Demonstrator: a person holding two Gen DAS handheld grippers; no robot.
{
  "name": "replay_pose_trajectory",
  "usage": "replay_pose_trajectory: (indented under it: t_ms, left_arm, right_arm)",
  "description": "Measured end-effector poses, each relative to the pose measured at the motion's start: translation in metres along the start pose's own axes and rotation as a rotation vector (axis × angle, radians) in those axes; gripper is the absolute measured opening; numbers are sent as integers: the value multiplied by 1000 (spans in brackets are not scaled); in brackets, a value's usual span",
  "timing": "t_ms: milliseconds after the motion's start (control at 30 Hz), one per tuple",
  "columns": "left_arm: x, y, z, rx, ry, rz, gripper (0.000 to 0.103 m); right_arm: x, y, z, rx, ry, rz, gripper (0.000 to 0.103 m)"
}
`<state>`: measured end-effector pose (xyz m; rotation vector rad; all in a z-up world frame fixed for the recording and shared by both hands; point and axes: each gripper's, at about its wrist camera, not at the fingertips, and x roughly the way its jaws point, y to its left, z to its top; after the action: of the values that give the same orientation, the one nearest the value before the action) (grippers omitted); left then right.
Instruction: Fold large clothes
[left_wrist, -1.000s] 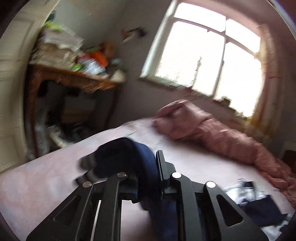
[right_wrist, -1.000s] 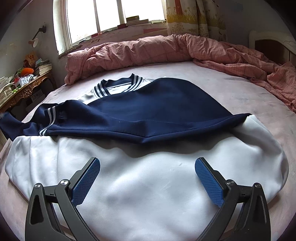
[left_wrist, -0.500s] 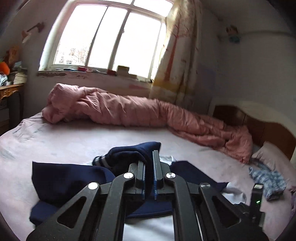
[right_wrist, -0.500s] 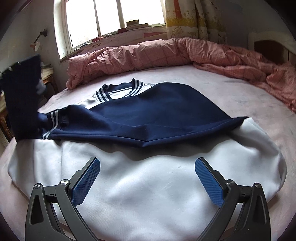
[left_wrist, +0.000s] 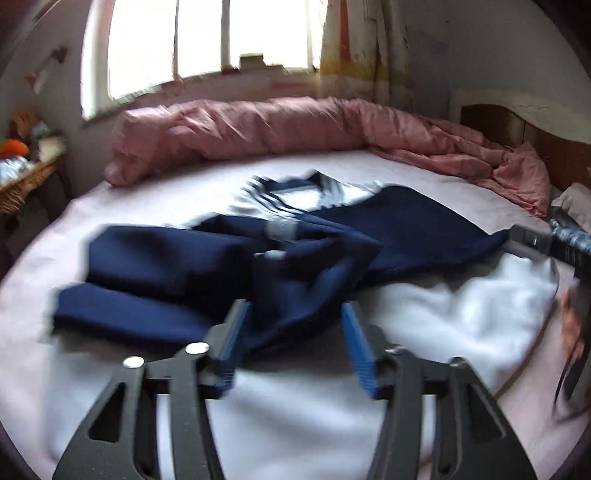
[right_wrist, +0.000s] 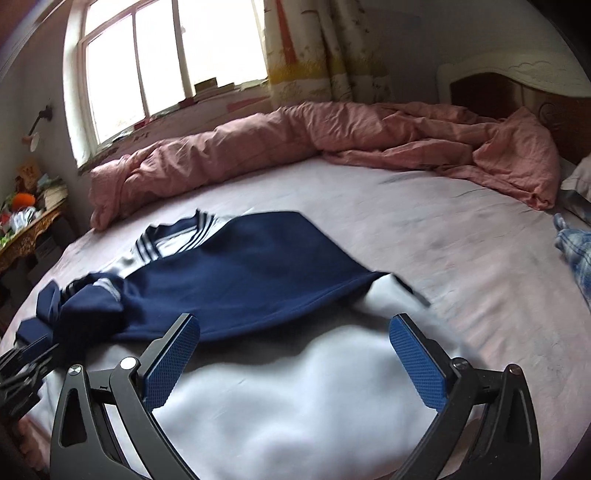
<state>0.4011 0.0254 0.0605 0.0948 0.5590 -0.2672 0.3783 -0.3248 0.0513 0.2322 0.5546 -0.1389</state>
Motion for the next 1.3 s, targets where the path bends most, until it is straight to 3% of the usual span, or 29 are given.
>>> replay_pose_trajectory:
  t_ms: [67,133,233,267,367,433,600,667,767,1000,1067,1100,1133,1300]
  left_arm:
    - [-21,21,-5,-18,-71,81,67]
    - [-28,40,-11,-69,-112,172,68]
    - [-21,75,-21,-175,-92,285,68]
    - [-14,89,-25,-232,-56,293,68]
    - [14,136,-42,-449,79,165,68]
    - [25,153,-53,-533,144,138,67]
    - [22,133,-48,-417,174,259,68]
    - [21,133,-48,-415,173,263,68]
    - [21,136,-49,-430,167,249,68]
    - [30,135,-42,-431,171,245,68]
    - [31,135,-41,-428,173,246,68]
    - [31,135,-40,-428,174,244,68]
    - [32,136,-40,-431,174,240,68]
    - [33,135,-38,-425,172,239,71]
  right_arm:
    - [1,-7,3,41,12,31,103]
    - [3,-8,3,61,36,72,103]
    - [4,3,1,27,58,115,103]
    - [4,9,0,7,60,125,103]
    - [-1,31,0,-82,68,172,103]
    - [-6,49,2,-125,83,214,103]
    - [-1,99,26,-97,200,370,103]
    - [7,129,37,-129,225,386,101]
    - [31,180,50,-214,271,333,82]
    - [114,256,41,-361,442,272,55]
    - [131,267,31,-411,468,208,31]
    - [134,268,29,-427,446,156,29]
    - [132,267,28,-437,406,113,19]
    - [89,236,53,-379,158,83,18]
